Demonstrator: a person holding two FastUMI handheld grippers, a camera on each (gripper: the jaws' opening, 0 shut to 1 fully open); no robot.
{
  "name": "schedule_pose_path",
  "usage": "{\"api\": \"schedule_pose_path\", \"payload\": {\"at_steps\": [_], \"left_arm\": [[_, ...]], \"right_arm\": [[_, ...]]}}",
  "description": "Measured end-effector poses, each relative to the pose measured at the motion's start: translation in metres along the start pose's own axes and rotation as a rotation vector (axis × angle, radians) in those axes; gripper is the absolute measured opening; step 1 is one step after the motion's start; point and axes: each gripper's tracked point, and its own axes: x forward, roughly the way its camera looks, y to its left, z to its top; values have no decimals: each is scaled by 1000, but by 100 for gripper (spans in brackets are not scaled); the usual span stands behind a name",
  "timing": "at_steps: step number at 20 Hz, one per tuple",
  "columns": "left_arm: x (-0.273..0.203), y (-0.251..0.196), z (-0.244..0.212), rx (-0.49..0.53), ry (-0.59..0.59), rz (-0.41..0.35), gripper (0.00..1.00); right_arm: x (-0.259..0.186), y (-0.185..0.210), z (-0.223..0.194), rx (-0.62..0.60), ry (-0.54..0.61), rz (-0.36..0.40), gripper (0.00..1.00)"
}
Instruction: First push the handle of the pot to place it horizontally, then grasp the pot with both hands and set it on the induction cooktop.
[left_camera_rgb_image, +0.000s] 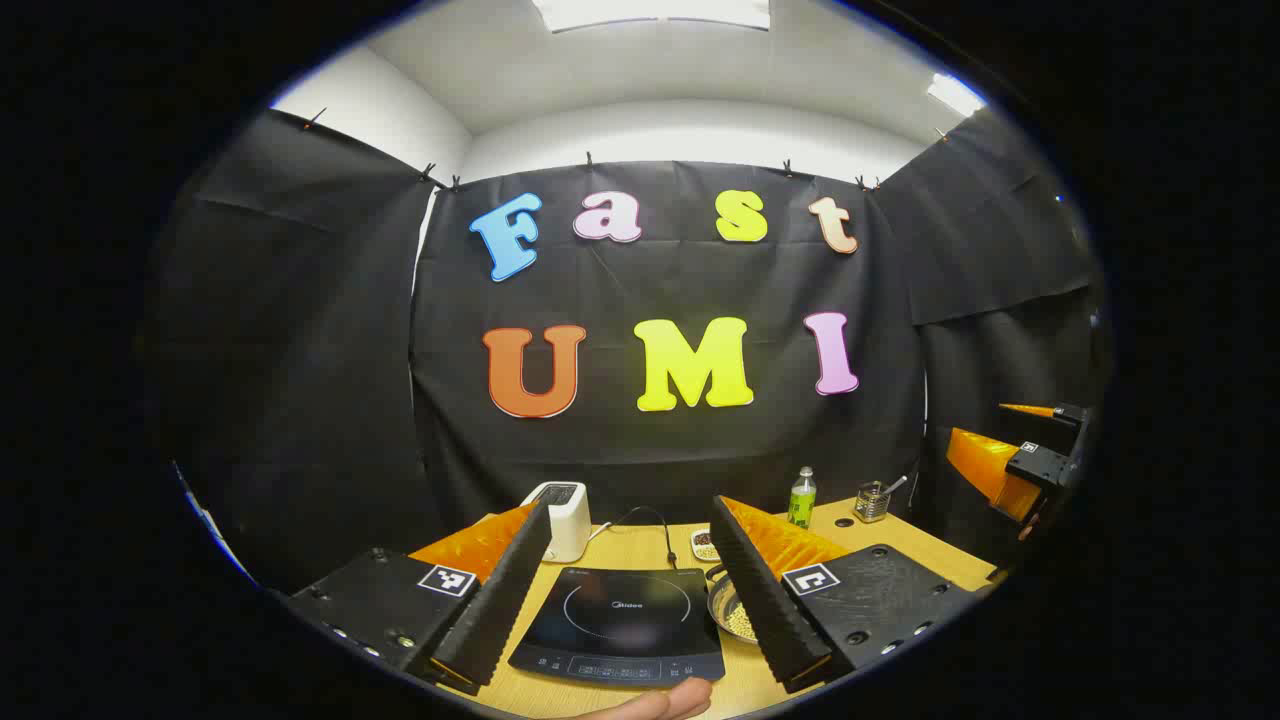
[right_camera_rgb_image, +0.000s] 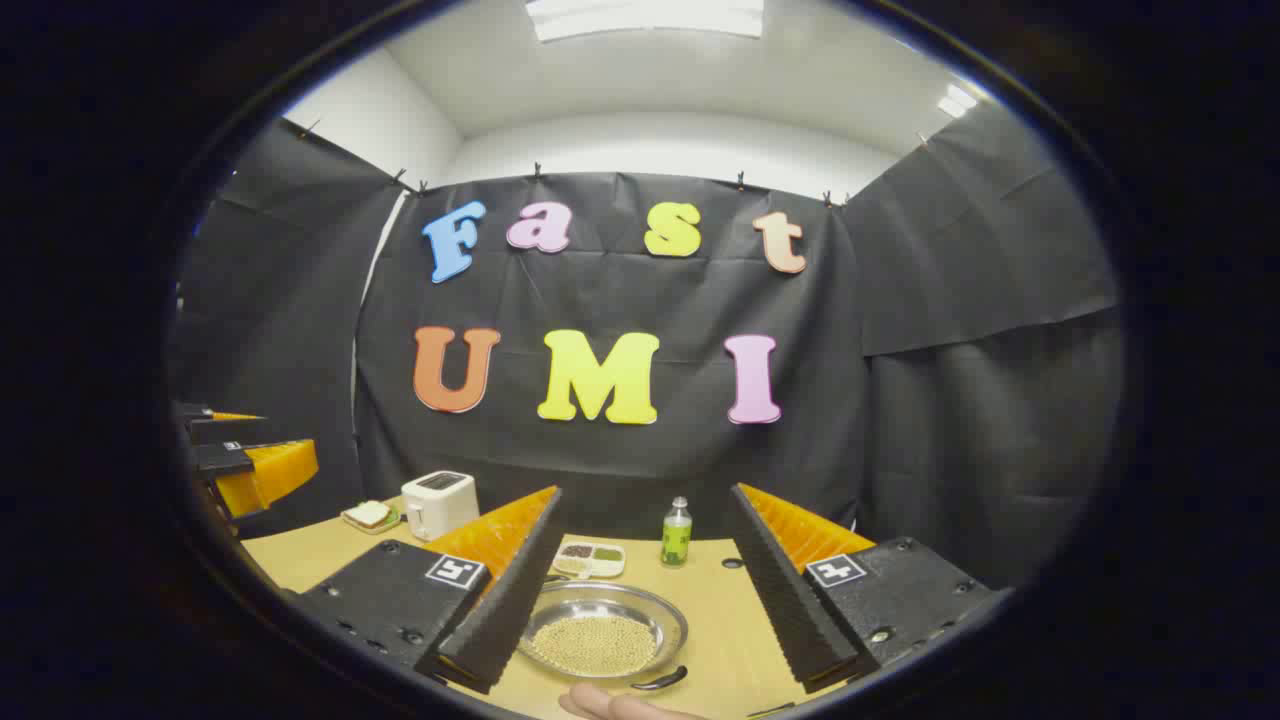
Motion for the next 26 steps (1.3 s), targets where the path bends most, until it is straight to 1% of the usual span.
{"api": "schedule_pose_path", "payload": {"at_steps": [8,11,12,13,14,20,21,22,25,26], "left_arm": [[-4,4,2,-5,-13,6,95],[-6,3,1,-2,-10,5,95],[-6,2,3,-1,-13,4,95],[-6,2,2,-2,-12,5,95],[-7,3,2,-1,-9,5,95],[-5,6,-3,1,-7,8,95],[-7,7,-3,0,-8,7,96],[-7,8,-2,0,-9,7,95],[-8,7,-5,-2,-10,6,95],[-8,7,-6,-2,-11,6,95]], "right_arm": [[2,1,-2,-3,3,8,99],[4,3,-9,2,15,13,99],[5,4,-10,4,18,14,100],[6,4,-12,4,20,14,99],[7,4,-14,3,24,13,100],[12,8,-24,-2,46,20,99],[13,8,-28,-4,51,20,100],[15,9,-31,-7,58,22,99],[20,9,-46,-11,93,26,100],[22,9,-52,-12,110,28,99]]}}
